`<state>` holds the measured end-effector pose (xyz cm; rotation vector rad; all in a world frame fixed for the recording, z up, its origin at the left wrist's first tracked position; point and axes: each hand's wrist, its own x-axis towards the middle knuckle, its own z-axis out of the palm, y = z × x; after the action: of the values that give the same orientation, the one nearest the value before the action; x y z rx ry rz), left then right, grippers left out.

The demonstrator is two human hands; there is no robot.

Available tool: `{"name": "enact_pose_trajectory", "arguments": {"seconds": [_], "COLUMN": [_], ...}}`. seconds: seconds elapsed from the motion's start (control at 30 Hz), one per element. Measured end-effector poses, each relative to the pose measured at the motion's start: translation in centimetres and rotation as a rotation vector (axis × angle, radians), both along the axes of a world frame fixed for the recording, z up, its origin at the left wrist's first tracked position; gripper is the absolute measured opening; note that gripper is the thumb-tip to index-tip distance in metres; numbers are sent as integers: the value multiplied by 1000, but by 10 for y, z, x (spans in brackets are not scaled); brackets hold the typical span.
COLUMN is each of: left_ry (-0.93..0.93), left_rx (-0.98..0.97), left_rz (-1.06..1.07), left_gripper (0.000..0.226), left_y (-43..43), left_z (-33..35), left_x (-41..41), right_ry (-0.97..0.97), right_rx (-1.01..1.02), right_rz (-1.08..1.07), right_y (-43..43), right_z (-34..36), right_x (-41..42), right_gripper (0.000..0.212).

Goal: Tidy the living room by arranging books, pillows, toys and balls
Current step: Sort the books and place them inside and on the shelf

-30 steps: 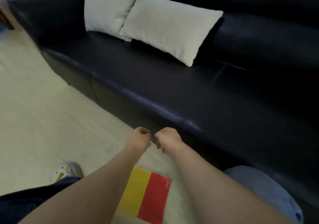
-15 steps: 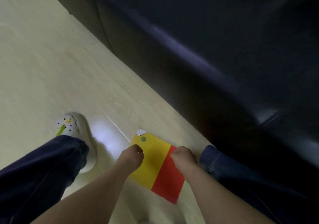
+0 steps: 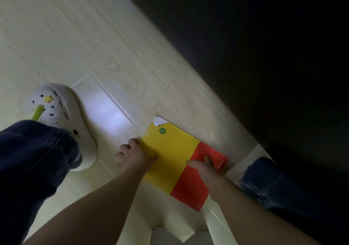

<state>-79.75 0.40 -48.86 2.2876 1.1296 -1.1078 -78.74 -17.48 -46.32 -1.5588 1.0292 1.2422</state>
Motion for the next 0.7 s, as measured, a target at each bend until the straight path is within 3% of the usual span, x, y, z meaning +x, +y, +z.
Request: {"name": "enact_pose_trajectory", "arguments": {"seconds": [0.17,0.27,0.37,0.43,0.57,0.7], "left_ry": [-42,-97,-281,-340,-486,-677], "left_rx": [-188,-318,-437,-520,-465,-220], "left_rz": [110,-33,-129,-217,-463,-815], "left_gripper": [65,49,49,32,20,18], "left_y": [25,28,17,7,-9,-17], "left_z": [-13,0,27,59,126,197], "left_x": [5,12,25,35,47,41], "right_ry": [3,9,9,9,-16,-190], "right_rx": [5,18,63,108,221,349], "right_rz": [-41,-96,-145,-219,-351,-476], "right_y": [7,4,12,23,33,15], "right_z": [-4,2,22,49,110,168], "right_x": [-6,-1,6,12,22,28], "right_gripper": [93,87,74,70,64,64]}}
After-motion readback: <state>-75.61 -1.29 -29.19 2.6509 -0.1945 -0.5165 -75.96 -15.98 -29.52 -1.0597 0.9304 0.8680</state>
